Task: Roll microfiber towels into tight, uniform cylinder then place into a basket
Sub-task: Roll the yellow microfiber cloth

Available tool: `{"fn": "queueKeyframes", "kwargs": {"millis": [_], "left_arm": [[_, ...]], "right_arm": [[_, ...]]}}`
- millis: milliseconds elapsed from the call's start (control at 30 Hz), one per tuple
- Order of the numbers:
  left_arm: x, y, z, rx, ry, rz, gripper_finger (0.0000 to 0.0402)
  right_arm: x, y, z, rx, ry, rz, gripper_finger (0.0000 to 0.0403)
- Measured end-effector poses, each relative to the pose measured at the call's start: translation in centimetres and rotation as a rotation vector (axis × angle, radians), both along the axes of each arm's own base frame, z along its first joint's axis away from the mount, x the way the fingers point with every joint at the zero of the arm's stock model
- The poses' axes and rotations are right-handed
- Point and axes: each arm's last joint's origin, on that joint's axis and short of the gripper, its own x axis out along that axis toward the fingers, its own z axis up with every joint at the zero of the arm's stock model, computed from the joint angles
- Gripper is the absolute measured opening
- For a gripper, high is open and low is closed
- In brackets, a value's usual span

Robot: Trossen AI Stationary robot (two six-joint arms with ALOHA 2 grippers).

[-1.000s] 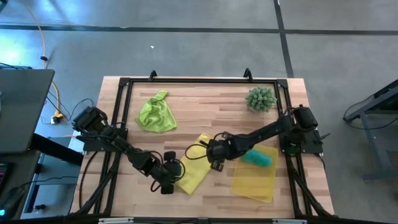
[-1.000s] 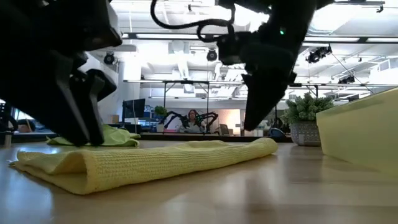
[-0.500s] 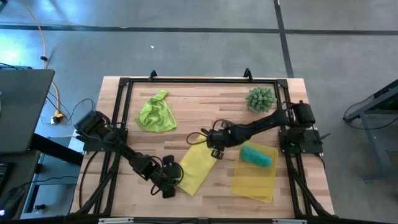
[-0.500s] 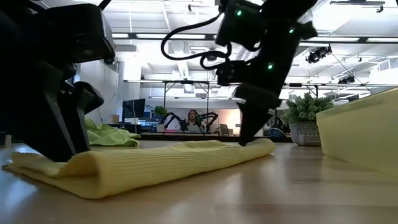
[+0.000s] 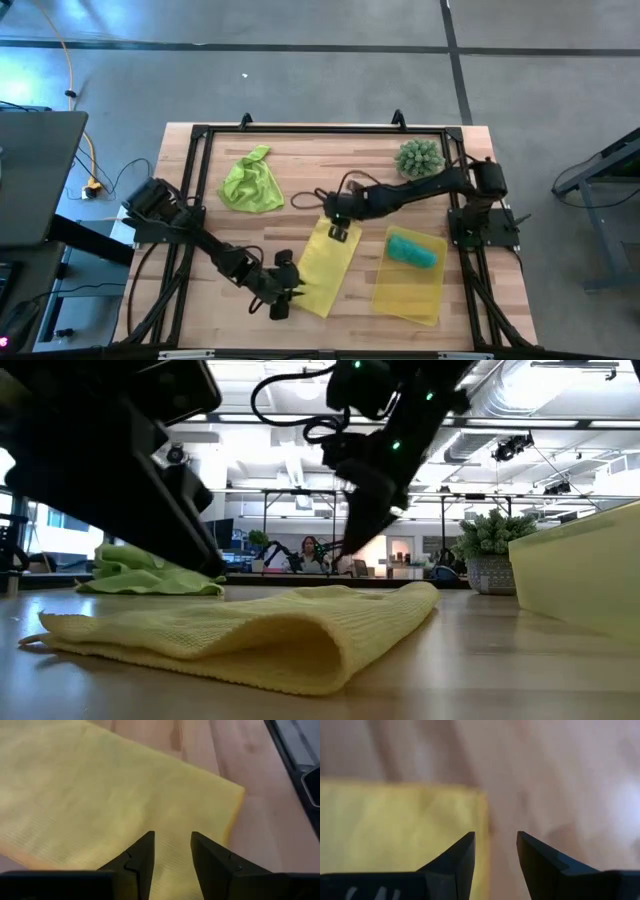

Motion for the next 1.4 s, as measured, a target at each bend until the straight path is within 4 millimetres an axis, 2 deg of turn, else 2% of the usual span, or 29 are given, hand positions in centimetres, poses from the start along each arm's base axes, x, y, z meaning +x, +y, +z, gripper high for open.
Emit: {"fn": "queueKeyframes", "kwargs": {"millis": [233,367,467,667,800,933,1200,1400], "left_arm": [[-0.3,0.4,0.1,0.053,0.043,-0.028,0.0117],[-0.6,0.5,-0.2,0.057,0.095,-0.037,0.0117],[-0.9,0.3,-0.4,0.064,0.111,-0.049,0.0117],[-1.3,-0.3,-0.4,0.042,0.114,-0.048,0.0117],[-1.4,-0.7,-0.4,0.025,0.115,-0.042,0.0117],[-1.6,-1.0,-0.4,0.011,0.119,-0.036,0.0117],[-1.7,-1.0,-0.4,0.009,0.095,0.037,0.0117],[-1.5,-0.9,-0.2,0.034,0.059,0.074,0.0117]], "right_arm": [[-1.9,5.3,-0.4,0.164,0.118,-0.085,0.0137],[-2.1,7.6,-0.7,0.090,0.078,-0.099,0.0137],[-2.0,8.3,-1.6,0.035,0.080,-0.095,0.0137],[-1.3,7.9,-4.5,0.032,0.138,-0.110,0.0137],[-0.7,7.2,-5.4,0.015,0.143,-0.125,0.0137],[-0.1,6.1,-5.4,-0.069,0.116,-0.082,0.0137],[1.9,3.7,-5.2,-0.184,0.033,0.118,0.0137],[2.5,2.8,-4.0,-0.236,0.000,0.190,0.0137]]}}
